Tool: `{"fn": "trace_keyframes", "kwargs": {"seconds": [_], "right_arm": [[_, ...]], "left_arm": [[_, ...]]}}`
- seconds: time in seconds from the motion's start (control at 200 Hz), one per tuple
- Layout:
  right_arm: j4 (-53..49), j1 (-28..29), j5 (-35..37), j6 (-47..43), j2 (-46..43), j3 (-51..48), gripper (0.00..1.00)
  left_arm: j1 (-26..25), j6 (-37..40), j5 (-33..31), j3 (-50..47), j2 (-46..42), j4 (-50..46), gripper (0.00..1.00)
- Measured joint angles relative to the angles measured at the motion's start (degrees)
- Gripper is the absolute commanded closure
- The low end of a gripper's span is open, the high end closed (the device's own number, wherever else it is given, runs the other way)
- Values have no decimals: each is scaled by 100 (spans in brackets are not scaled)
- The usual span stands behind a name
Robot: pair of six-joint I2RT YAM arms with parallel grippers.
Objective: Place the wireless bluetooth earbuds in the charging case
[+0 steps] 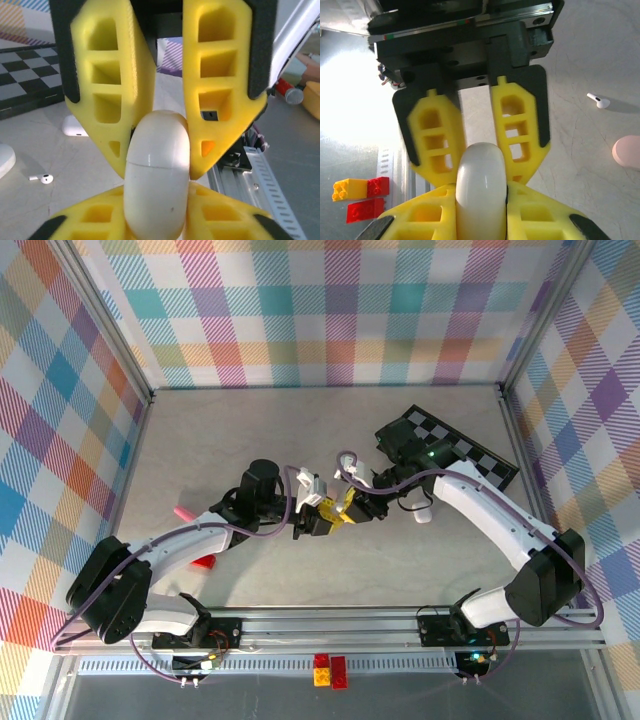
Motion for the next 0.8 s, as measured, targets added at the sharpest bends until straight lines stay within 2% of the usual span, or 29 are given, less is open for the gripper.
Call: {"fn": "trace_keyframes", "kwargs": {"seconds": [0.055,0.115,0.205,0.27,0.465,0.515,0.59,0.685,0.8], "right_arm": [[-15,0,-4,-55,2,4,87],[-13,0,-13,-52,7,9,79],[0,0,-42,7,7,9,74],[33,-20,-90,142,-9,7,59],[608,-284,-518,540,-466,-291,53],[737,-345,-575,640,-629,-391,46],[933,-378,-636,787,-798,-505,46],[1239,-428,-702,1049,-894,-660,53],[1488,-494,-776,1283,-898,-774,54]], "left_arm": [[9,-2,57,4,0,-28,96],[9,15,68,11,0,-39,97],[11,15,83,11,0,-28,100],[26,4,103,11,0,39,100],[37,-280,37,-107,0,662,99],[42,-420,31,-186,0,911,99],[46,-647,-7,-306,31,1386,99],[48,-1010,-9,-413,153,2020,99],[48,-1408,-28,-483,271,2662,99]]}}
